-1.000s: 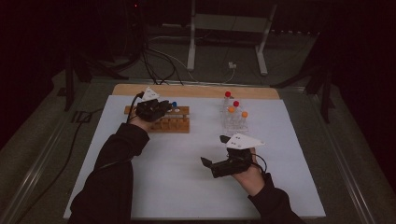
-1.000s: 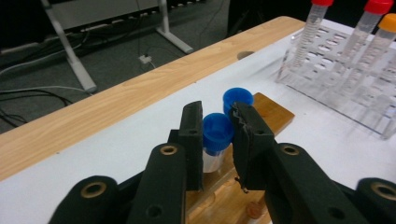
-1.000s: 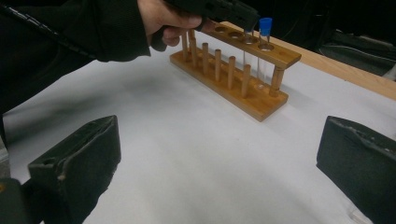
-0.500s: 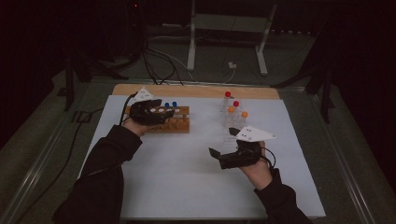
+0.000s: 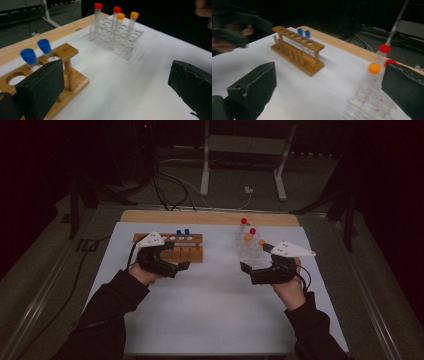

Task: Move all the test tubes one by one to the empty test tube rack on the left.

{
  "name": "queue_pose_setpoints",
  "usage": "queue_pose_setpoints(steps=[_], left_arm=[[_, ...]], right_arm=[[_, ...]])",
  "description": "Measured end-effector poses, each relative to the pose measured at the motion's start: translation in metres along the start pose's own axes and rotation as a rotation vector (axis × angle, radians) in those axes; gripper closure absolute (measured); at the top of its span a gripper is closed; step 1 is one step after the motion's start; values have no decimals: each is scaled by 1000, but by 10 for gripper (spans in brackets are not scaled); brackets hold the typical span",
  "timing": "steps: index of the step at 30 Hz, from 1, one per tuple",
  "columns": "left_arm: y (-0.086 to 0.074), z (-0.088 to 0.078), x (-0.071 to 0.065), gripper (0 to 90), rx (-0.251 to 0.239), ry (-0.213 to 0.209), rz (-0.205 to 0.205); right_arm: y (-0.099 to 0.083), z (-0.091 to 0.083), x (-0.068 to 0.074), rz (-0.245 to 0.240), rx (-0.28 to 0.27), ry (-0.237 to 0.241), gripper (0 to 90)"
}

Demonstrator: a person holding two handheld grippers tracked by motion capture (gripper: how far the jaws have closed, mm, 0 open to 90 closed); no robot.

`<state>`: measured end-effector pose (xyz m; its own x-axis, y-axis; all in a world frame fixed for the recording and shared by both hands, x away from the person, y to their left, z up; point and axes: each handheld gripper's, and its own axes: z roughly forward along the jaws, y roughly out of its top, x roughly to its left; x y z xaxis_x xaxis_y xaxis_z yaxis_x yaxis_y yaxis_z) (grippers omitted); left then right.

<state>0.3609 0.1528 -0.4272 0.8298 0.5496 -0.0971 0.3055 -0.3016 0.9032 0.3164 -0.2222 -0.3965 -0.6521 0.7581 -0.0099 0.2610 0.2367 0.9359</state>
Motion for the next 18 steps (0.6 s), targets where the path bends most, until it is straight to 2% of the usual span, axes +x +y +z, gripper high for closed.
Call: queue_pose_setpoints(steps=[5,9,10,12,13,15,18], left_arm=[[-10,-3,-12,15,2,-31,13],[-18,-4,-19,16,-1,-43,18],[-20,-3,-21,16,-1,-59,14],[-23,-3,-25,16,1,-57,24],[-25,-2,-27,16,3,-70,24],[-27,-2,-29,16,5,-66,30],[-30,-1,-31,16,8,-68,31]], right_arm=[[-4,4,-18,3,18,-26,0],[-9,11,-31,12,36,-67,0],[-11,12,-34,17,38,-75,0],[-14,17,-41,18,48,-104,3],[-16,19,-45,27,50,-117,31],[-20,23,-52,35,59,-149,43],[-26,29,-62,55,73,-190,108]])
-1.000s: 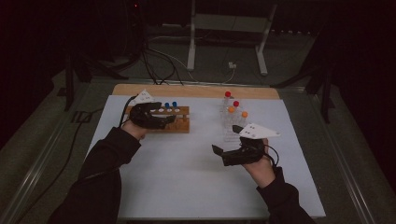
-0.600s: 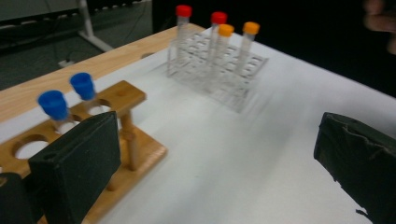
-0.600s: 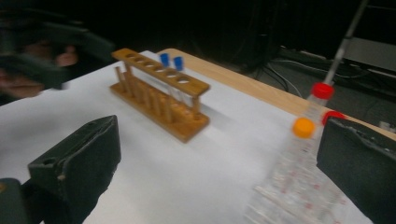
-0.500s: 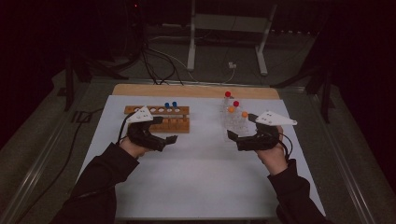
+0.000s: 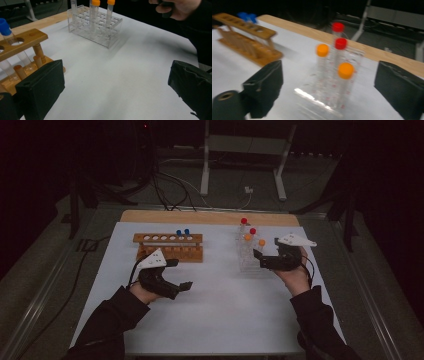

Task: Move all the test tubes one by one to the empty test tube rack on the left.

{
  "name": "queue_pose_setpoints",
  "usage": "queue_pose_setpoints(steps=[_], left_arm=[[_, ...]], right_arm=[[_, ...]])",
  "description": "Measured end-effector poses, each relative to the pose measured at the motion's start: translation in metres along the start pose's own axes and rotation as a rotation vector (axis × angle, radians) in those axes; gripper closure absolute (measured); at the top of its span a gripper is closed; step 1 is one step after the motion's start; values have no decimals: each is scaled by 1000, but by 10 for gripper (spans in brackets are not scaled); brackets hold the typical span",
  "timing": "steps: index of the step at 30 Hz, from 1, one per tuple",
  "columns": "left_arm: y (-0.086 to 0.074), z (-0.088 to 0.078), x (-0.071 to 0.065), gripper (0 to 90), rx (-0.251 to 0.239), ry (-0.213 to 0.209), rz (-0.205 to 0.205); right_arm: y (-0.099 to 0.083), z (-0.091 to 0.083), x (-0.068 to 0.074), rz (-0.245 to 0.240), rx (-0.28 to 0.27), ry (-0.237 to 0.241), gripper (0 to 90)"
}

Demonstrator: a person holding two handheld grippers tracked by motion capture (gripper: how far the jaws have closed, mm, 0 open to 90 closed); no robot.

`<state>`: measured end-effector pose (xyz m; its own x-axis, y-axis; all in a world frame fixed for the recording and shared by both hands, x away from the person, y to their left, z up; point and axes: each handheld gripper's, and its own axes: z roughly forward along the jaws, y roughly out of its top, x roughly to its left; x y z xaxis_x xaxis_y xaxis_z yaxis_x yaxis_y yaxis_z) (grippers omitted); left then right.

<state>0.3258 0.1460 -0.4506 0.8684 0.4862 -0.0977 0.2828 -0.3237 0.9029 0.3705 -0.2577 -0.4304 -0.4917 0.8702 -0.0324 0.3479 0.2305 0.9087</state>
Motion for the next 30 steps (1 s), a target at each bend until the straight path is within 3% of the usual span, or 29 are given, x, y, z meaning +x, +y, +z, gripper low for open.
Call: queue_pose_setpoints(steps=[3,8,11,19,24,30], left_arm=[[-1,0,-1,16,-3,3,5],[-2,2,-3,16,10,6,16],[-3,3,-3,16,15,-2,12],[-6,6,-3,16,26,-6,16],[-6,4,-2,16,22,-8,14],[-6,3,-1,16,20,1,14]], right_arm=[[-5,7,-7,22,10,-37,175],[-13,17,-12,24,58,-41,291],[-18,21,-14,17,77,-31,421],[-25,32,-17,14,104,-21,581],[-26,39,-17,36,122,-17,681],[-26,44,-17,42,142,-33,732]])
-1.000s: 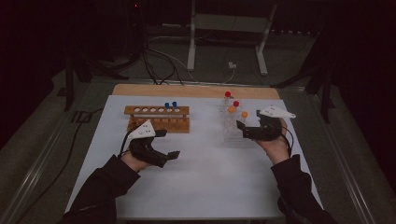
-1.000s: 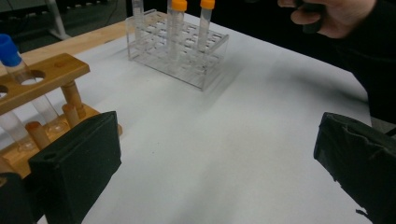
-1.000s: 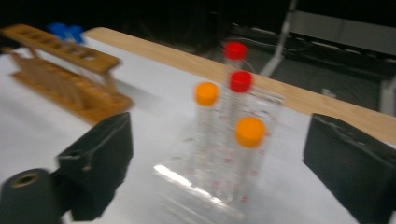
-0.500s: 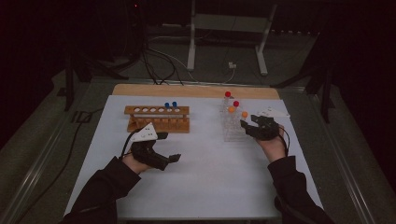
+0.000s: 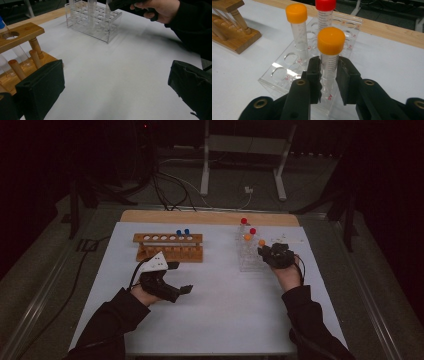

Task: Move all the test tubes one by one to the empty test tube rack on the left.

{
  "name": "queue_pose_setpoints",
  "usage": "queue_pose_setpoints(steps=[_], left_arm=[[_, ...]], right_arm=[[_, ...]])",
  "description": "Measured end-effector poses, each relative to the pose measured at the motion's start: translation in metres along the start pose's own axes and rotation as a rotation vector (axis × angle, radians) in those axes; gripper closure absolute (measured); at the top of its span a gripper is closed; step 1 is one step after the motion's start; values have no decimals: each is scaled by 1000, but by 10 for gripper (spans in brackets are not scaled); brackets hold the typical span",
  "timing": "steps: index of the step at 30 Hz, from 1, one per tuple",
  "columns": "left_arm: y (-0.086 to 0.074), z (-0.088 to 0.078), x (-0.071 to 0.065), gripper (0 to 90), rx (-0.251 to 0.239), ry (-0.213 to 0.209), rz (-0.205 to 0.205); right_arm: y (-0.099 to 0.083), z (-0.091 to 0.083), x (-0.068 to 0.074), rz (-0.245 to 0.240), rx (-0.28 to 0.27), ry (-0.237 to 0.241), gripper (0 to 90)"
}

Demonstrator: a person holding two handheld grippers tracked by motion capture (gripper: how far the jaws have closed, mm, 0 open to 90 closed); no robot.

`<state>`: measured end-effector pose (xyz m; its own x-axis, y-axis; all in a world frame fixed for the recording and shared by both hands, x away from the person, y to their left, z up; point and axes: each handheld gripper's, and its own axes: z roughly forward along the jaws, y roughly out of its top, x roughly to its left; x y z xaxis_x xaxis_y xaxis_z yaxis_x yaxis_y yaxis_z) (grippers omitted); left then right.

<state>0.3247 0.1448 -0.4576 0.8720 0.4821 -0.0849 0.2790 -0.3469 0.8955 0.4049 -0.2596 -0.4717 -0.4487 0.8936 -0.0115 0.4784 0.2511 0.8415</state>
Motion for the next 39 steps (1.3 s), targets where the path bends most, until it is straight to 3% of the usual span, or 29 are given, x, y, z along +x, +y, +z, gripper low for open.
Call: queue_pose_setpoints(steps=[11,23,30,39], left_arm=[[0,-1,1,16,0,-5,-4],[6,-6,2,16,-14,-12,0],[13,-8,1,17,-19,-20,10],[15,-5,-2,17,-13,-43,12]], right_arm=[[6,-3,2,-9,1,-22,753],[39,-39,8,-65,-76,-32,753],[50,-57,26,-104,-117,22,753],[40,-57,63,-158,-113,136,753]])
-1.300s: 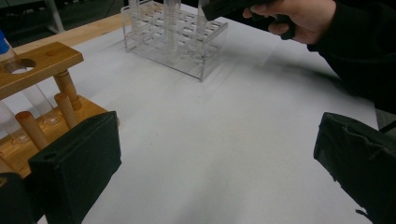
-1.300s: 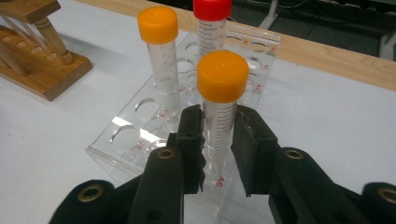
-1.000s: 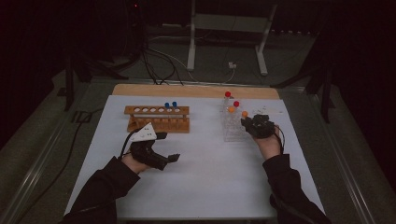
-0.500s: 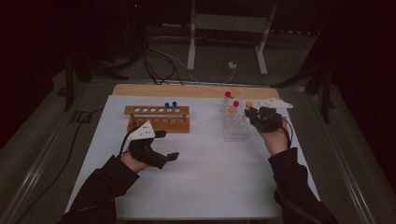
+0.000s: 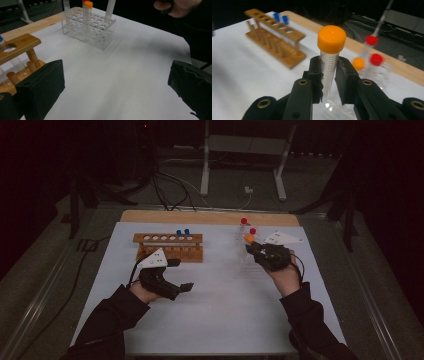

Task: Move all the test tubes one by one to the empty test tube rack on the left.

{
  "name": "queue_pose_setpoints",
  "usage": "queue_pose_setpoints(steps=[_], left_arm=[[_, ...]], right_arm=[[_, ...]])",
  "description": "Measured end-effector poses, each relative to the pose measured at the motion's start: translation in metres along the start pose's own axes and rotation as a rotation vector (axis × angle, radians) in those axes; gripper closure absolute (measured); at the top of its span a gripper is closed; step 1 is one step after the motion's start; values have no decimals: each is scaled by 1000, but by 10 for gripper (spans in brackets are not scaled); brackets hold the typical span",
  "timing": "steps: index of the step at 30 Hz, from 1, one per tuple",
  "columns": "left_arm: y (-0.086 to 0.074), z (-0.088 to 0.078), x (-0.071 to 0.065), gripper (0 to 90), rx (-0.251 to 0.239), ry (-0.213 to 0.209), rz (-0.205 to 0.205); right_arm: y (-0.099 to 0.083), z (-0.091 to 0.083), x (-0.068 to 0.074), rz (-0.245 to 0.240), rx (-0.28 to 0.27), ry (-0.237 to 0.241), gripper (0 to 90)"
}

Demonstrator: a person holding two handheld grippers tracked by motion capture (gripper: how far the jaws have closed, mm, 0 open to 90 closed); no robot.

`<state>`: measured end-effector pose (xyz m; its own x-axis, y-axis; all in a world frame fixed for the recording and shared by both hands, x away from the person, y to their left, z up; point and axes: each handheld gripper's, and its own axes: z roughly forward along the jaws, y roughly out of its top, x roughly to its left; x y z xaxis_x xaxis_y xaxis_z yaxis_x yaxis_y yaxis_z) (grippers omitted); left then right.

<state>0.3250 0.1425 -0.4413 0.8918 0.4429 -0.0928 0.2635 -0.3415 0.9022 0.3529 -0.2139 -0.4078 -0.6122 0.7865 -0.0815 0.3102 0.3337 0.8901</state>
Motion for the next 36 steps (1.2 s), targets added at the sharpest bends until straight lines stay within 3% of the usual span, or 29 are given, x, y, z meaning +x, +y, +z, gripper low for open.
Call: queue_pose_setpoints(steps=[11,24,28,36], left_arm=[[9,9,-5,20,5,-39,22],[25,19,-20,42,-17,-83,53],[30,21,-21,97,-26,-85,56],[30,32,-24,319,-3,-79,80]], right_arm=[[-19,17,38,-41,61,121,753],[-33,20,81,-99,96,244,752],[-34,23,89,-107,99,268,752],[-32,22,96,-114,95,291,752]])
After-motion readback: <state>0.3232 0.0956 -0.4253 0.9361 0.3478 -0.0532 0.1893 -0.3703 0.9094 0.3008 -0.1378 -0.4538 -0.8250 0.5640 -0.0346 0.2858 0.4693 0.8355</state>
